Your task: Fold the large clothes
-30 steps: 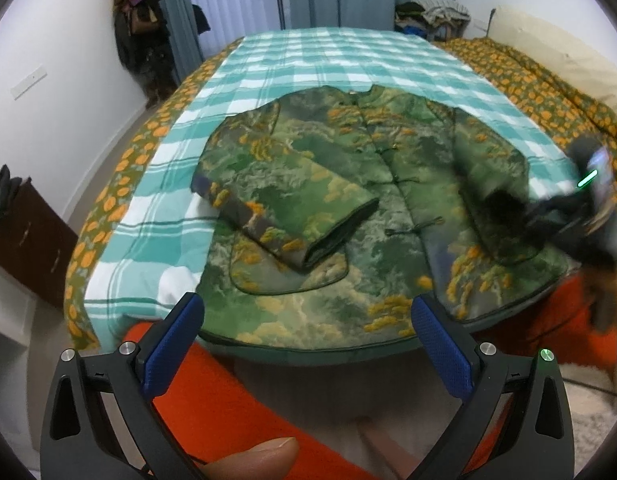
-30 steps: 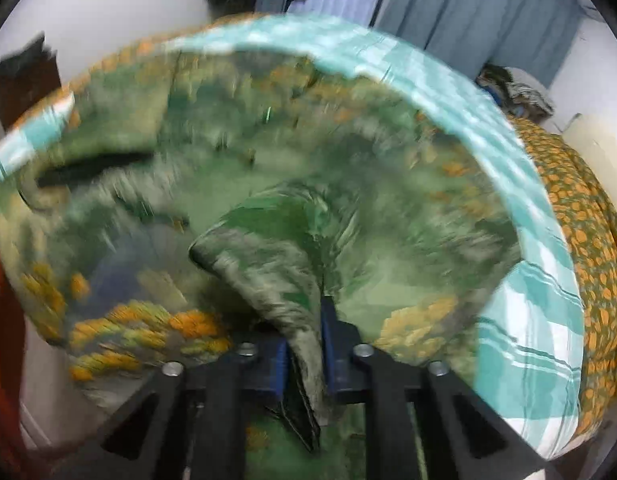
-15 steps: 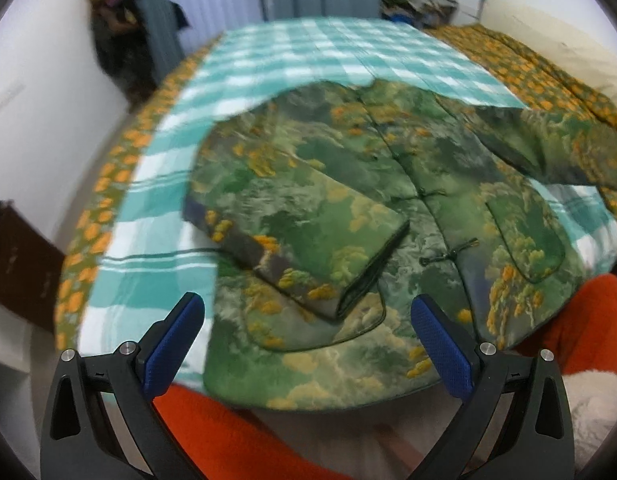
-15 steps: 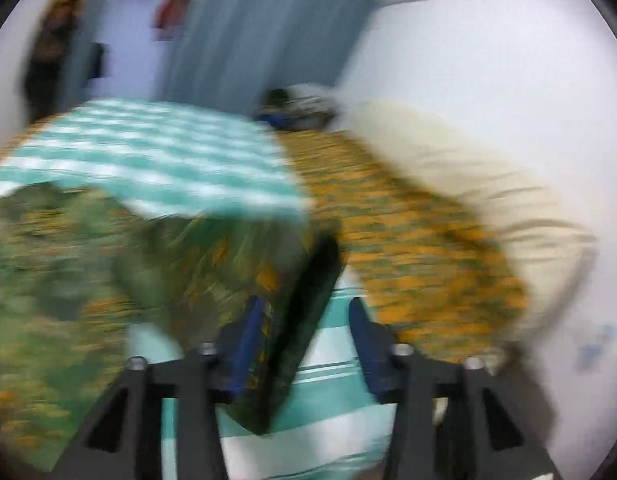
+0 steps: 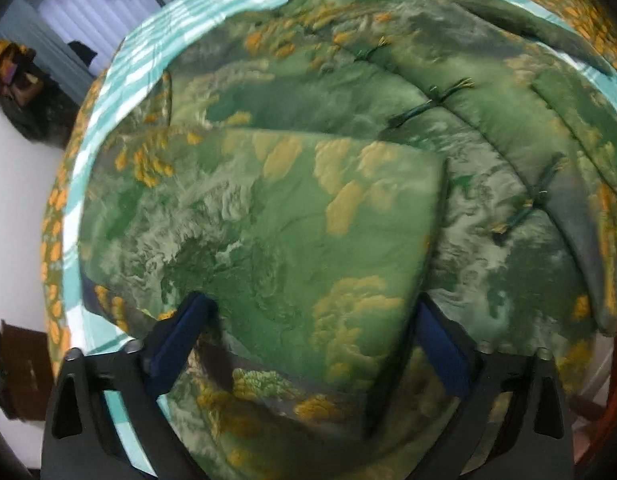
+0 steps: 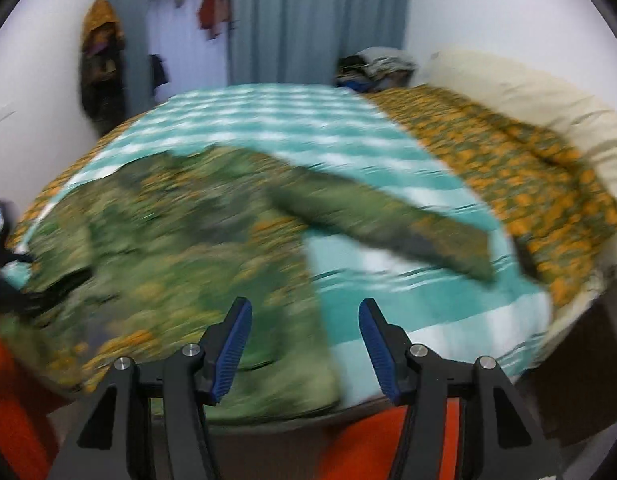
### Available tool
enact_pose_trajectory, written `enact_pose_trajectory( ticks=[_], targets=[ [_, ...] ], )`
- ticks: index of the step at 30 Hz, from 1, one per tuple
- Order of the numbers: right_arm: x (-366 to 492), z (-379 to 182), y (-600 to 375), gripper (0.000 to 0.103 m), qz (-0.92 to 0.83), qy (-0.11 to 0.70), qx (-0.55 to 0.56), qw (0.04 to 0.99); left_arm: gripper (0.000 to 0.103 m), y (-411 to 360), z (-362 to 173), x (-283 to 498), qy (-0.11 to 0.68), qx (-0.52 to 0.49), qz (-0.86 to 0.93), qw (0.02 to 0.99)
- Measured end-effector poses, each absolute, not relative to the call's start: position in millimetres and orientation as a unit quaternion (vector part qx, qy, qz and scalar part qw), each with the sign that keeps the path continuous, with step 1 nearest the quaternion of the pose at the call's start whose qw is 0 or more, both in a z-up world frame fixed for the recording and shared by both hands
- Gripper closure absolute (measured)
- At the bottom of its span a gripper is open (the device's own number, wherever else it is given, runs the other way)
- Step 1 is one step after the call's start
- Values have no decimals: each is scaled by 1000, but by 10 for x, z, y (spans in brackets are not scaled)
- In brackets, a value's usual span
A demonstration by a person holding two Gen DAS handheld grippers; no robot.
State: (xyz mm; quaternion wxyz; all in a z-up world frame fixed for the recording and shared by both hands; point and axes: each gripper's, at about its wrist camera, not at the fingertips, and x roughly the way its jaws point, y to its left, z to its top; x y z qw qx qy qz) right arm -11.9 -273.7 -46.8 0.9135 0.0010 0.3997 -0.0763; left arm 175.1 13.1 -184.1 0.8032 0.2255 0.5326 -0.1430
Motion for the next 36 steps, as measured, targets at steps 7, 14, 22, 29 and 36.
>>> enact_pose_trajectory(
  ticks=[7, 14, 22, 29, 36],
  targets=[
    [-192, -404, -2259, 46, -27, 387, -63, 920, 92, 876, -1121, 1746, 514, 66, -113, 848],
    [-143, -427, -2154, 46, -11, 381, -57, 923, 80, 2503, -71, 1594, 423, -39, 75, 902],
    [-8, -584, -2568, 46, -36, 409, 27, 911, 48, 3446, -218, 960, 399, -168, 222, 874],
    [202, -927, -3326, 46, -93, 476, 59, 873, 28, 2359, -1128, 1105, 524, -168, 19, 835],
    [420, -1496, -3644, 46, -32, 559, 139, 817, 22, 1667, -1728, 1408, 588, -152, -46, 793]
  ],
)
